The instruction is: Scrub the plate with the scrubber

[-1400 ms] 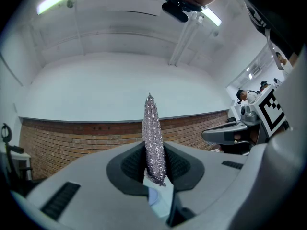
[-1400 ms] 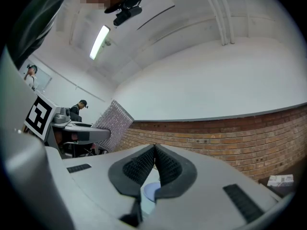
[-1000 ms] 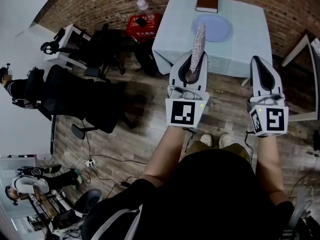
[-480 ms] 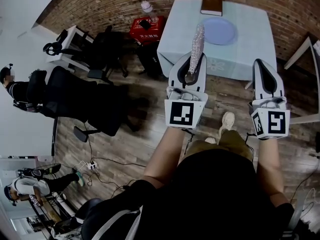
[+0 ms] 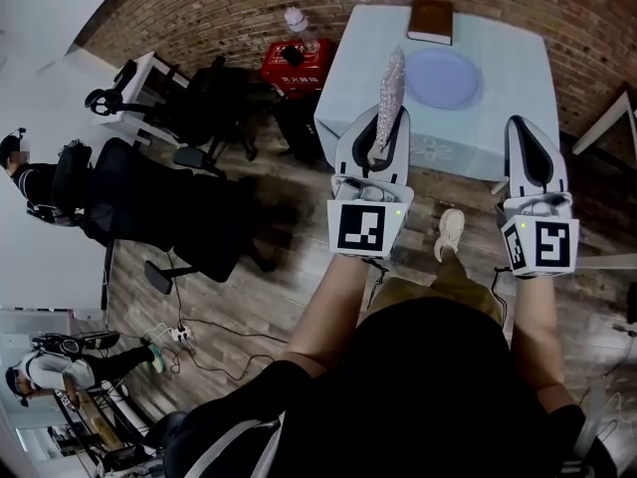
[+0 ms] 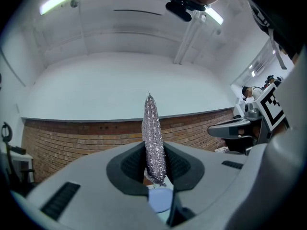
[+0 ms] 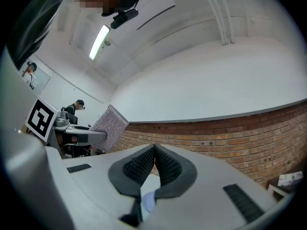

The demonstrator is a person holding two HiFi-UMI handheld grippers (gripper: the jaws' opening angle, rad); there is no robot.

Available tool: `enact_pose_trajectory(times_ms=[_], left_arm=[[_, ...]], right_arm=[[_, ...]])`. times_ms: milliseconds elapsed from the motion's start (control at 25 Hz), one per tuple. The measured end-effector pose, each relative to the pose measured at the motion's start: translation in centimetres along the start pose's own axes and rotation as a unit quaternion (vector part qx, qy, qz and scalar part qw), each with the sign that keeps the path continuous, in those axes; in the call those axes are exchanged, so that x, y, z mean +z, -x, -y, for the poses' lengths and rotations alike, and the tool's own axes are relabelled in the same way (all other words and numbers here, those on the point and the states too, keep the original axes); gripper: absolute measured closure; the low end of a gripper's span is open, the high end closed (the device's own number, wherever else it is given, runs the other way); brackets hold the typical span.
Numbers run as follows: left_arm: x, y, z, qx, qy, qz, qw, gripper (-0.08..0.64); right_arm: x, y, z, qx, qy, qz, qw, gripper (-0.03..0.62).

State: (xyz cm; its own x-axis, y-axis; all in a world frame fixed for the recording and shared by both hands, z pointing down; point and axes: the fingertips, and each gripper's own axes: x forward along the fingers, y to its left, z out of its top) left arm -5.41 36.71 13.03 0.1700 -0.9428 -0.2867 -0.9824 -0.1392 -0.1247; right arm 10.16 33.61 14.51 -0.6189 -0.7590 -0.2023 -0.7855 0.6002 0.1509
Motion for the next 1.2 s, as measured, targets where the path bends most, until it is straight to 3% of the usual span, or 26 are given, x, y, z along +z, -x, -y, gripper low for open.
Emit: enact_pose_trajectory(times_ms=[880,1200], left_arm=[[-8.8,-26.3,-6.0,0.047,-0.025,-0.025,0.9983,0.480],[-11.6,-32.6,-7.4,0.057,-0.034,-0.036,0.9972,0.480]], right_arm=[[-7.2,-25.3,15.3,0.065,-0.015,0.007,0.998,0.557],[-10.4,-31.2,18.9,0.076,-0.026,0.001,0.997,0.557]])
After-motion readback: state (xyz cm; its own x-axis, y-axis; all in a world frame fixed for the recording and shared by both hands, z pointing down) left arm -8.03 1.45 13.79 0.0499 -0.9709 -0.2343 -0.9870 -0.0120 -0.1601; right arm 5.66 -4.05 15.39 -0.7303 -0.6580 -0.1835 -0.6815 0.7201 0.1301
